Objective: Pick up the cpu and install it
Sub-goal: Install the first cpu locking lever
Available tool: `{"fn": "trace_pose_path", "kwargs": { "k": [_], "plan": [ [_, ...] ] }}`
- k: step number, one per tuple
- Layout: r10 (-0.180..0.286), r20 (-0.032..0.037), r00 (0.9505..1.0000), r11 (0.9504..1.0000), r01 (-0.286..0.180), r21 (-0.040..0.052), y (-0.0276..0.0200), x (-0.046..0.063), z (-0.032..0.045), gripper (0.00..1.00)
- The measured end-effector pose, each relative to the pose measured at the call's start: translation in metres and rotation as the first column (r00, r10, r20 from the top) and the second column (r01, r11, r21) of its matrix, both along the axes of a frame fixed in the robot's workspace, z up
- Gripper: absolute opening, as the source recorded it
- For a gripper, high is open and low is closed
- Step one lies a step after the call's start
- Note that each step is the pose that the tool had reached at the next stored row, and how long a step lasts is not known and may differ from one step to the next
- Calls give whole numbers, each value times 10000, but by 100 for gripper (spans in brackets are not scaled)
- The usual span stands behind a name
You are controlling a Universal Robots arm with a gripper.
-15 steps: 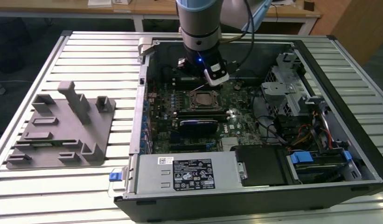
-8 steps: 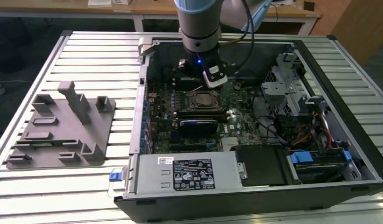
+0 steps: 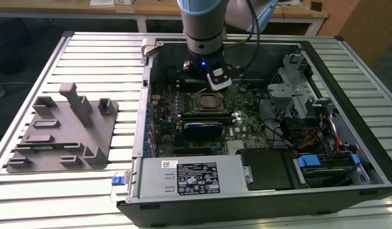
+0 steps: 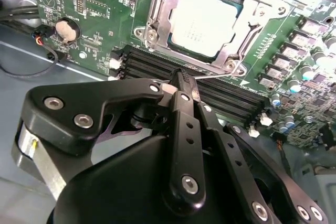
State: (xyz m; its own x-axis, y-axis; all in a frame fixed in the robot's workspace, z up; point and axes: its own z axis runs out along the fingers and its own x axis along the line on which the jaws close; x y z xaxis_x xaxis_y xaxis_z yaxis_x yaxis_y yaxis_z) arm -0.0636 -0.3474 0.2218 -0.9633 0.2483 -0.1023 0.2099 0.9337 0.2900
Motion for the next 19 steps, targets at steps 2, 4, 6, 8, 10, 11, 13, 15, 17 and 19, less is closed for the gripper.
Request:
{"fn": "trace_pose_path", "kwargs": {
  "k": [2, 4, 6, 8, 10, 11, 13, 15, 17, 19],
  "plan": [
    [-21, 1, 10000, 10000, 21, 1, 11, 0, -13, 11],
    [-29, 1, 10000, 10000, 29, 1, 25, 0, -23, 11],
    [-45, 1, 10000, 10000, 45, 2, 39, 0, -33, 11],
    [-72, 1, 10000, 10000, 72, 2, 54, 0, -44, 11],
    [-116, 1, 9999, 9999, 116, 1, 70, 0, -57, 11],
    [-136, 2, 9999, 9999, 136, 2, 76, 0, -64, 11],
    [-163, 1, 9999, 9999, 163, 2, 88, 0, -76, 11],
    [-185, 1, 9998, 9998, 185, 2, 99, 0, -87, 11],
    [-205, 3, 9998, 9998, 205, 1, 107, 0, -98, 11],
    [-233, 10, 9997, 9997, 233, -12, 109, 0, -108, 11]
  ]
}}
